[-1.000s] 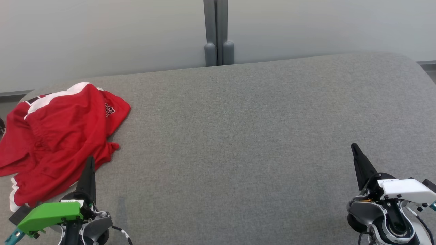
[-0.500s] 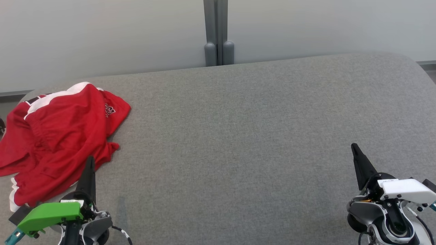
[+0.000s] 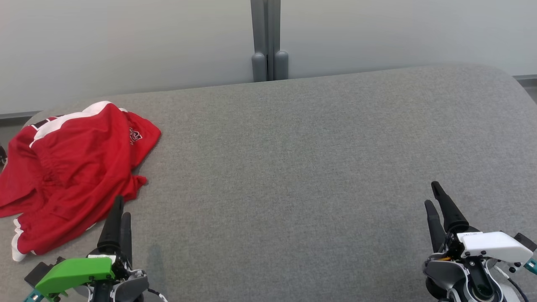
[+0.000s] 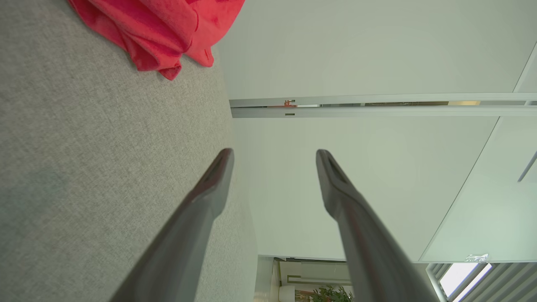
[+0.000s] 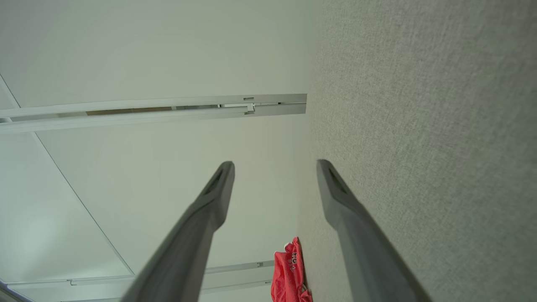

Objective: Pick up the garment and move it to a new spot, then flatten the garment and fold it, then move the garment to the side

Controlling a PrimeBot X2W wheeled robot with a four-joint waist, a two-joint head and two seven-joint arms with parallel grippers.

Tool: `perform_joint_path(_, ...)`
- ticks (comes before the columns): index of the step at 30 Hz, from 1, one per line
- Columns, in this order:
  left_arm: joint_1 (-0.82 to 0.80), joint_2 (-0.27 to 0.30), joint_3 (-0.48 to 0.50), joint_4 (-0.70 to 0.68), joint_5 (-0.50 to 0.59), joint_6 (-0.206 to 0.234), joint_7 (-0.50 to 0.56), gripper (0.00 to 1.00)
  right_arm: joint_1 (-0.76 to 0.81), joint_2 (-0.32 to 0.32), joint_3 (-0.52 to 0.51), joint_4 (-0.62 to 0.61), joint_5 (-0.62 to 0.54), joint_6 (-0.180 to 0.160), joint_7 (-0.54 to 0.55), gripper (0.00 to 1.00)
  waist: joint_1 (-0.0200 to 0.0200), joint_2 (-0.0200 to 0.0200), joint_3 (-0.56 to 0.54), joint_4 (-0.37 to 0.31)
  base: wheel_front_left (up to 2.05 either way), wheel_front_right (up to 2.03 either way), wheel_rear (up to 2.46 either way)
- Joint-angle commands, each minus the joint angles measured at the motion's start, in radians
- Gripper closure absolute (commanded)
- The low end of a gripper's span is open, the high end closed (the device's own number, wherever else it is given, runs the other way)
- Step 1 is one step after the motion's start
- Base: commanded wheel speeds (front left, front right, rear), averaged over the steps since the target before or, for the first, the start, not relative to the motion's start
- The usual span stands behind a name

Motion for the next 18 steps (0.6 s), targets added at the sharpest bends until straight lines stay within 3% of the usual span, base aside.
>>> perform_joint_path(1, -0.010, 0.004, -0.012, -0.022, 0.015, 0.000, -0.012, 0.00, -0.008, -0.005, 0.004, -0.024, -0.028, 0.000, -0.015, 0.00, 0.0000, 0.0000, 0.000, 0.000, 0.00, 0.00, 0.00)
perform_joint_path(9, -0.004, 0.005, -0.047, -0.022, 0.142, 0.006, -0.049, 0.00, 0.002, -0.006, 0.017, -0.058, -0.198, 0.000, -0.052, 0.00, 0.0000, 0.0000, 0.000, 0.000, 0.00, 0.00, 0.00)
perform_joint_path(18, 0.004, 0.009, -0.076, -0.027, 0.365, 0.026, -0.087, 0.00, 0.009, -0.011, 0.043, -0.104, -0.469, 0.000, -0.091, 0.00, 0.0000, 0.0000, 0.001, 0.003, 0.00, 0.00, 0.00)
